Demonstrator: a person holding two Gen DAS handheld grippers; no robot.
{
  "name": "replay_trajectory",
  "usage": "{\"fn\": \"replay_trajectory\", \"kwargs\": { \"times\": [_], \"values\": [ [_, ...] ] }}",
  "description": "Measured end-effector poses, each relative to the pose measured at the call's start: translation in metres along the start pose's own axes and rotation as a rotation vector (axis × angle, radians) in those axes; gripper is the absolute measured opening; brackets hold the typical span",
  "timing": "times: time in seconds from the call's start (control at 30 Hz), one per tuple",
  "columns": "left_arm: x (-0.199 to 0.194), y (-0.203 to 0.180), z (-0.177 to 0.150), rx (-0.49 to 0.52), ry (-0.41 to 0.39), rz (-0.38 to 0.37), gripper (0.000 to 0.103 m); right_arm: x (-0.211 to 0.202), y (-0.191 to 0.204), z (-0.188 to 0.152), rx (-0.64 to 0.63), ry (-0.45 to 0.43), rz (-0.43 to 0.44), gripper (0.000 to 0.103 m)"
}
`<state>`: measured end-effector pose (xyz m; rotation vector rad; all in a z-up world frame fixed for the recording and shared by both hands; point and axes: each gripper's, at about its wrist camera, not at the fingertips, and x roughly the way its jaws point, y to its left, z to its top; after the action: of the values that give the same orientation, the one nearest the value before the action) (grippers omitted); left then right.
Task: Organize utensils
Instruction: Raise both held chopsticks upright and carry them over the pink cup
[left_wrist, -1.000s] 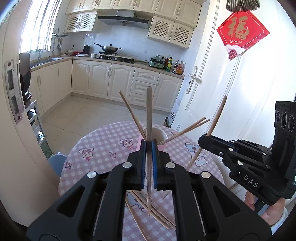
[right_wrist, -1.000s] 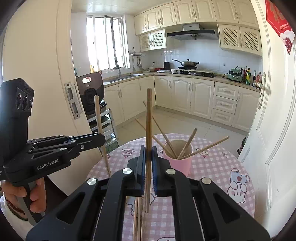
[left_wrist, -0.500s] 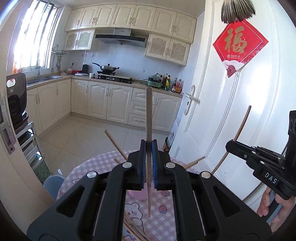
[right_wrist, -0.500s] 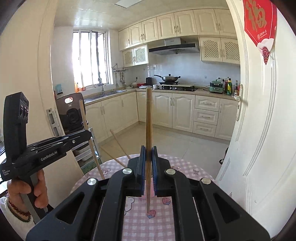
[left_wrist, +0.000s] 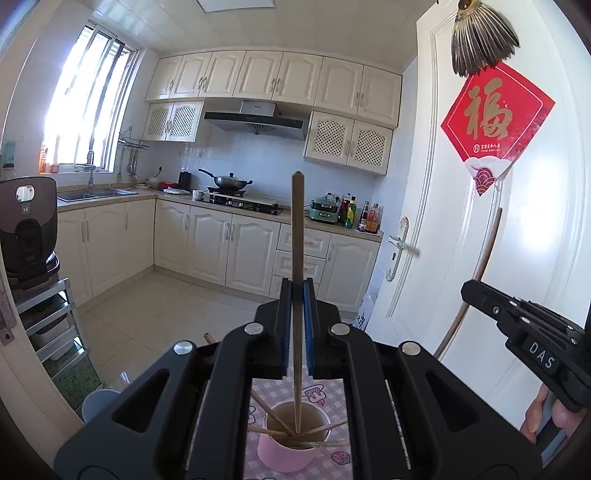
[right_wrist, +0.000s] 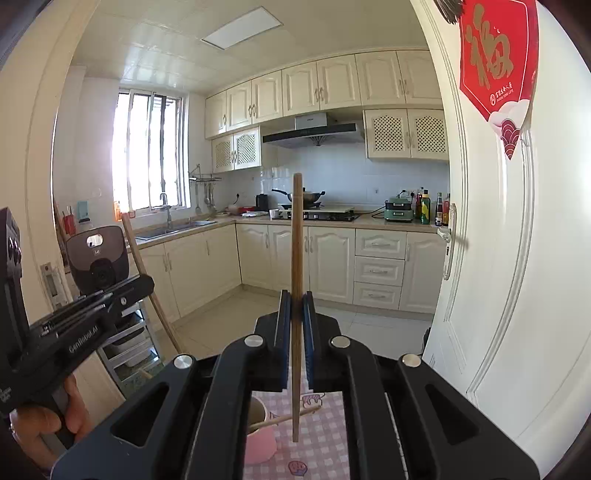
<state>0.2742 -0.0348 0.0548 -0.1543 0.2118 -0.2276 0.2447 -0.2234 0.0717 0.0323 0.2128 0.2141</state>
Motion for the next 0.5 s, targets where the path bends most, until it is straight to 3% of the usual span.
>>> {"fn": "replay_trajectory", "kwargs": {
  "times": [0.13,0.5],
  "values": [
    [0.014,-0.001,-0.014,0.016,0.035,-0.006,0.007,0.012,-0.004,0.001,0.062,0.019,0.079,0.005],
    [0.025,0.000,-0.037,0.030,0.084,-0.014,0.007,0.026,0.013,-0.007,0.045,0.038,0.137,0.005]
  ]
}}
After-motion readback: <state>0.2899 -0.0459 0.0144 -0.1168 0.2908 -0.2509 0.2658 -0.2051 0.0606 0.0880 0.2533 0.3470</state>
